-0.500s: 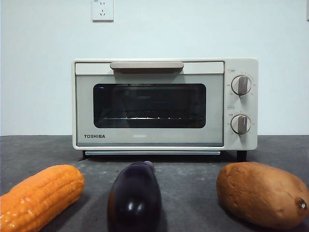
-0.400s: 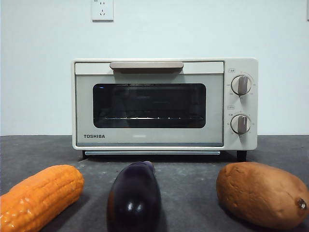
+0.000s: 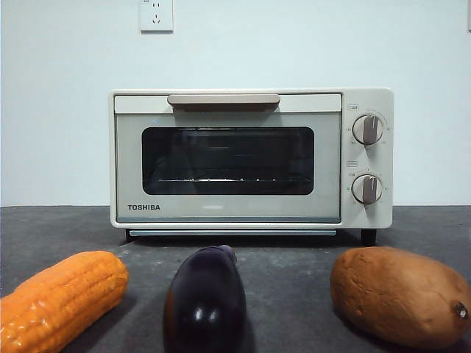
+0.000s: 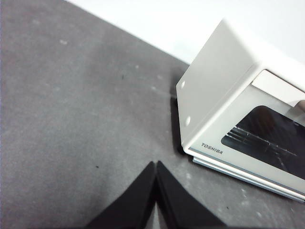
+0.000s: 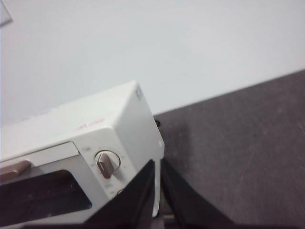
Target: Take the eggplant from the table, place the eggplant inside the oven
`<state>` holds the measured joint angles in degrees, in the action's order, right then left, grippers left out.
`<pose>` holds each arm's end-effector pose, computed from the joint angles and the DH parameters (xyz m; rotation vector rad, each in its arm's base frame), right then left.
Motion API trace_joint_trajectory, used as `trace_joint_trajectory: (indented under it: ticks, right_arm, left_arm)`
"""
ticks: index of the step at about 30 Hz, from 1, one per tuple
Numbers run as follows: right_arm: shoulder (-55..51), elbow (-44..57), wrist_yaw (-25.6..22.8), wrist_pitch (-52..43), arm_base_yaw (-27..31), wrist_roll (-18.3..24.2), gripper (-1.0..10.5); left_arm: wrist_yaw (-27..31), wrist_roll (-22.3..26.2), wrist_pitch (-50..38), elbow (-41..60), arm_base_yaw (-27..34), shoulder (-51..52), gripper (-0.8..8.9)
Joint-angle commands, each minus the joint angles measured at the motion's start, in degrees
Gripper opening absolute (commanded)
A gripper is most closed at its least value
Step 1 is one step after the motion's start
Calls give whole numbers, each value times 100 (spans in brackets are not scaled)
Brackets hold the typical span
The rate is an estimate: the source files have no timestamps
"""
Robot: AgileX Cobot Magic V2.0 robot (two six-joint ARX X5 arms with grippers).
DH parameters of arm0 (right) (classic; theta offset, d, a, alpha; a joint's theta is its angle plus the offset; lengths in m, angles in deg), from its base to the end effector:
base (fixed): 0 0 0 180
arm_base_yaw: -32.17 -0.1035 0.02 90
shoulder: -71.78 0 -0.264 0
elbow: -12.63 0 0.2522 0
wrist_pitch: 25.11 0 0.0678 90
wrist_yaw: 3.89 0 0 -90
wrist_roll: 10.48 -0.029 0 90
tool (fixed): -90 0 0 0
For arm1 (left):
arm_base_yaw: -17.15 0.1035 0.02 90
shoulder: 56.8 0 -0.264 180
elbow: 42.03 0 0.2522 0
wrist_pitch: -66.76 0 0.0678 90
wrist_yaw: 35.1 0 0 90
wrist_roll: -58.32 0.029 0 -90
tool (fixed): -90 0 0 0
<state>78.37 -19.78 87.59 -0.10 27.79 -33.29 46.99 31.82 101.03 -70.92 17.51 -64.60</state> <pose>0.0813 0.0070 0.2450 0.3981 0.0064 0.1037 0.0878 -0.0034 0.2081 -0.4764 0.2560 -0.0758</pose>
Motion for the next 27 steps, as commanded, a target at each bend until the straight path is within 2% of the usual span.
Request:
trace_joint_trajectory:
  ticks: [1, 4, 14, 19, 27]
  right_arm:
    - [284, -479, 9, 306, 2, -28, 5]
    - [627, -883, 68, 603, 2, 166, 5]
    - [2157, -2334, 1104, 2267, 2, 750, 5]
    - [2857, -2992, 1908, 3206, 2, 990, 18]
    - [3495, -3246, 3744, 3856, -162, 966, 183]
  left_arm:
    - [-195, 33, 11, -415, 11, -396, 6]
    - [-435, 109, 118, -789, 11, -876, 6]
    - [-1506, 984, 979, -2214, -17, -2592, 6]
    - [-1873, 1318, 1478, -2776, -146, -3187, 6]
    - [-1967, 1364, 1574, -3023, -577, -3491, 6]
